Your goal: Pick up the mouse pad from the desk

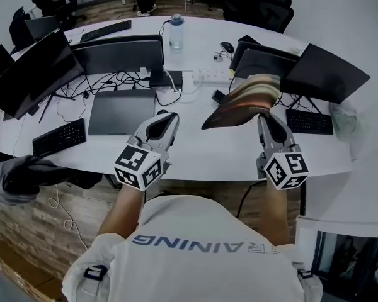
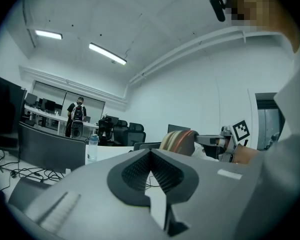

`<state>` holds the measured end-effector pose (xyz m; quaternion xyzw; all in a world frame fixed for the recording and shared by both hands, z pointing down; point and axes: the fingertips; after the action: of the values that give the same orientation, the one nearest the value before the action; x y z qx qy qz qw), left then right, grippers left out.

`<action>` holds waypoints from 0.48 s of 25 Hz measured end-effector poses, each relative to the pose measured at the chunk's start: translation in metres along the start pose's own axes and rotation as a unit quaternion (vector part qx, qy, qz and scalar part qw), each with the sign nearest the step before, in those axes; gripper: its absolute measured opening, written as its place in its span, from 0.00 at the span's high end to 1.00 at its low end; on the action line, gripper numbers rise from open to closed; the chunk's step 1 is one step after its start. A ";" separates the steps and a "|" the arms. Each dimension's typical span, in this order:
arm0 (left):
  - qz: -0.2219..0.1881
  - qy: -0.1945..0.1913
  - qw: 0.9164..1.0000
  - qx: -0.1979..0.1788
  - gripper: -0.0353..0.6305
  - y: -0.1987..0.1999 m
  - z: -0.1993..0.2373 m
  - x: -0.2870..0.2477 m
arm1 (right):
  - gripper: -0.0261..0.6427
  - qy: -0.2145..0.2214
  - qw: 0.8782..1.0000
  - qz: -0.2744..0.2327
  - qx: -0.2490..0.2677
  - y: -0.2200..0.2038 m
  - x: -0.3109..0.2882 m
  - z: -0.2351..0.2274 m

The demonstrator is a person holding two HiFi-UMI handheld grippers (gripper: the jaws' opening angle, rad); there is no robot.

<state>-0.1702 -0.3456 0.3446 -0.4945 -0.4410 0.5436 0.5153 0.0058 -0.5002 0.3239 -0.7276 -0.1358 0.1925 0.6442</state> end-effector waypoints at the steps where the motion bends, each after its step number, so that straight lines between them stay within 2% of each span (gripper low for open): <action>1: -0.002 0.001 1.000 0.001 0.95 0.004 0.001 0.000 | 0.87 -0.003 1.000 -0.019 0.000 0.013 0.004 -0.001; 5: -0.022 0.008 1.000 -0.002 0.95 0.020 0.002 0.001 | 0.87 -0.013 0.998 -0.058 0.010 0.043 0.015 -0.005; 12: -0.029 0.016 0.999 -0.003 0.95 0.021 0.004 0.001 | 0.88 -0.012 0.999 -0.045 0.016 0.033 0.011 -0.006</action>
<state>-0.1764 -0.3465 0.3245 -0.4920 -0.4485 0.5190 0.5361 0.0168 -0.5052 0.2902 -0.7082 -0.1729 0.1746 0.6619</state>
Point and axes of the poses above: the fingertips, and each gripper's own axes: x backward along the fingers, z to its left, y out of its top, and after that the axes turned 4 degrees about -x, right-handed
